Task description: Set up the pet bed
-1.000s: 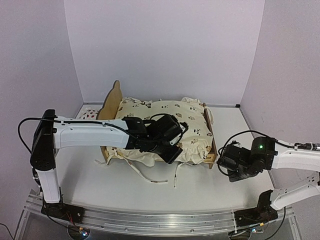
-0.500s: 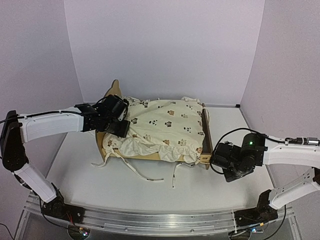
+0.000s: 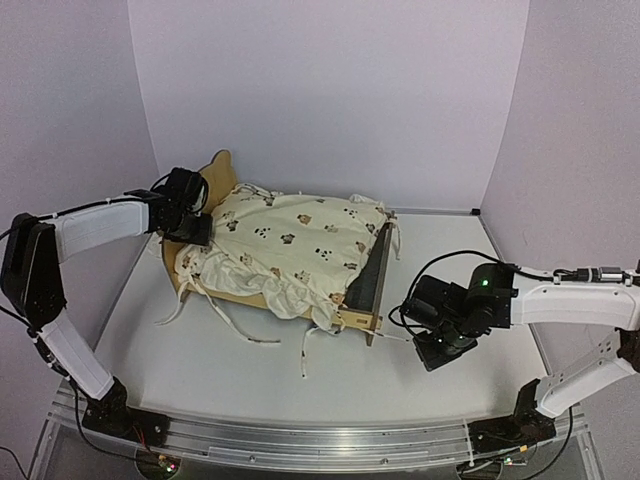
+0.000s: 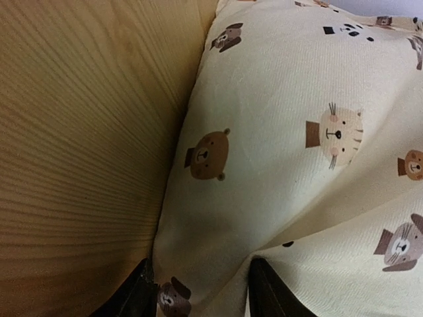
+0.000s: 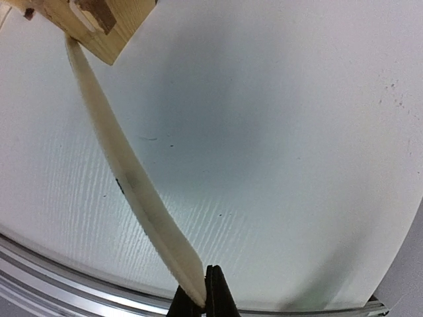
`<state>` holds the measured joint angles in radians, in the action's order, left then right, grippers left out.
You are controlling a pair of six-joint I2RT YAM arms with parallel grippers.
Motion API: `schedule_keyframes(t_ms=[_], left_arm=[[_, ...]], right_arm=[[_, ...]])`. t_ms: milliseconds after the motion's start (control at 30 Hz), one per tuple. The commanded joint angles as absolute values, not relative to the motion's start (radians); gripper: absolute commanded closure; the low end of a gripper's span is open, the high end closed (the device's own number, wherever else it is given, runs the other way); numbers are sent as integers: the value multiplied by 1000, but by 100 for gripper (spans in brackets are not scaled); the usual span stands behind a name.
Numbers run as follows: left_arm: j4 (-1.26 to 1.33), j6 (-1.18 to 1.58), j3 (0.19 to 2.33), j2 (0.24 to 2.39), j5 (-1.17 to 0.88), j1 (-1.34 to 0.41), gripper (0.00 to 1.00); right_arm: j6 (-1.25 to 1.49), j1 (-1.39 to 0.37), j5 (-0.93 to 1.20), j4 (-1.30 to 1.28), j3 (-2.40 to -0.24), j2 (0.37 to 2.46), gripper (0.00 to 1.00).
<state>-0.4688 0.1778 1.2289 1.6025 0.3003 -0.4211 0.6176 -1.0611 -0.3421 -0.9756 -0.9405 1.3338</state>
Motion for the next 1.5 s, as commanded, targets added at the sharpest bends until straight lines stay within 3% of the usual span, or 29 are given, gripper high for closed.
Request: schedule_keyframes(t_ms=[0,133,367,667,767,867,1000,1200,1333,1467], left_arm=[[-468,165,1357,1616,282,-382,53],[-462,189,1339,1542,232,-458,45],[-648,240,1401,1469,330,-669,31],[-789,329,1357,1380,234,-940,32],[-757,338,1301,1352,161,-994,33],[-724,347,1236,1350,109,-1011,35],[-706,363,1173,1373,80,-1043,36],[-675,383,1111,1387,47,-1079,39],[-623,388,1057,1388,4,-1086,39],[-587,393,1014,1420,-31,-1090,40]], right_arm=[[574,-1065,-224,-963,-935,1331,100],[551,-1066,-33,-900,-873,1336,100],[507,-1100,242,-809,-835,1437,100],[411,-1229,347,-771,-954,1607,99],[399,-1232,336,-768,-986,1658,90],[399,-1231,346,-770,-1008,1704,60],[389,-1230,357,-770,-1008,1712,39],[371,-1228,264,-771,-1002,1572,32],[392,-1218,42,-769,-1020,1460,24],[441,-1191,-175,-770,-1040,1399,25]])
